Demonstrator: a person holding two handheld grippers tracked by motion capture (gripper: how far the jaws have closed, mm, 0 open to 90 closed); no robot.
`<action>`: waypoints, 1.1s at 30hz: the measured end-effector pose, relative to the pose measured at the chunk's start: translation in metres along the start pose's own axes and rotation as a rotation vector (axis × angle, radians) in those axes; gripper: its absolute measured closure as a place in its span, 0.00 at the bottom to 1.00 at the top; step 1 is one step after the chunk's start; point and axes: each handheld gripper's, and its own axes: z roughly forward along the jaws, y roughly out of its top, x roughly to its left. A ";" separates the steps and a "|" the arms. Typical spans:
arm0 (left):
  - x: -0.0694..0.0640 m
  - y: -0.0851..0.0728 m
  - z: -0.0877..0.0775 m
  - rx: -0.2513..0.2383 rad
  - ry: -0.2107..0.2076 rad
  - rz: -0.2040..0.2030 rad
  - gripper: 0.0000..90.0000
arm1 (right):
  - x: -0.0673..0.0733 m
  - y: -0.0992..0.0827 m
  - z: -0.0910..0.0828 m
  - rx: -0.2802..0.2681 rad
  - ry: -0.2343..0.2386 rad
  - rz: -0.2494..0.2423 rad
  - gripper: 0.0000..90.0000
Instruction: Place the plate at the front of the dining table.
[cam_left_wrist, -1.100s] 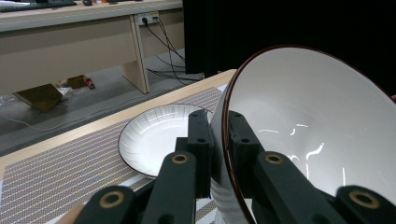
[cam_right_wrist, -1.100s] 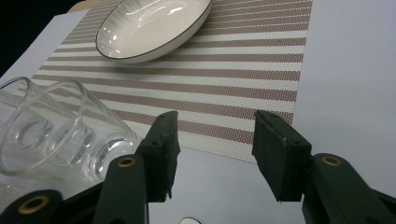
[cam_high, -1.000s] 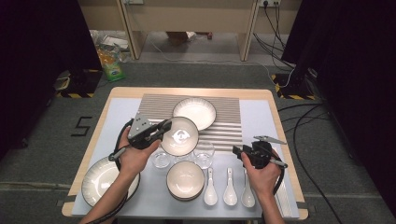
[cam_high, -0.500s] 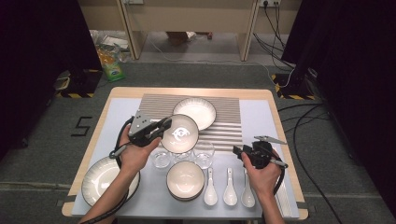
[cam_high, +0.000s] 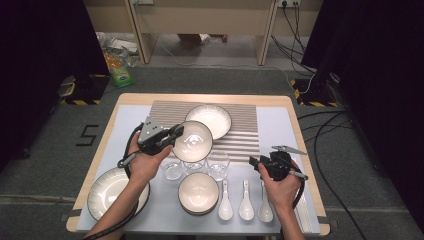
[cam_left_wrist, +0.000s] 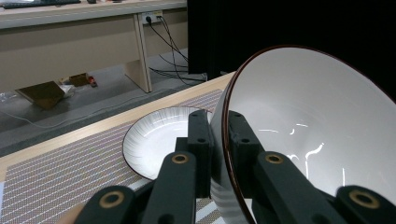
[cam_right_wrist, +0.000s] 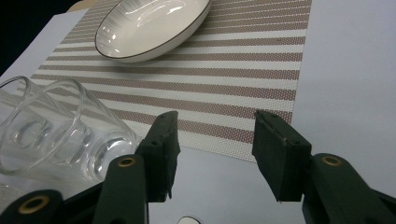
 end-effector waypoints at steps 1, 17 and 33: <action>0.000 0.000 0.000 0.001 0.000 -0.001 0.91 | 0.000 0.000 0.000 0.000 0.002 0.000 0.56; 0.002 0.002 0.005 0.002 -0.004 -0.011 0.91 | 0.000 0.000 0.001 0.001 0.005 -0.001 0.56; 0.006 0.007 0.010 -0.004 0.000 -0.015 0.91 | 0.001 0.000 0.001 -0.003 0.012 -0.003 0.56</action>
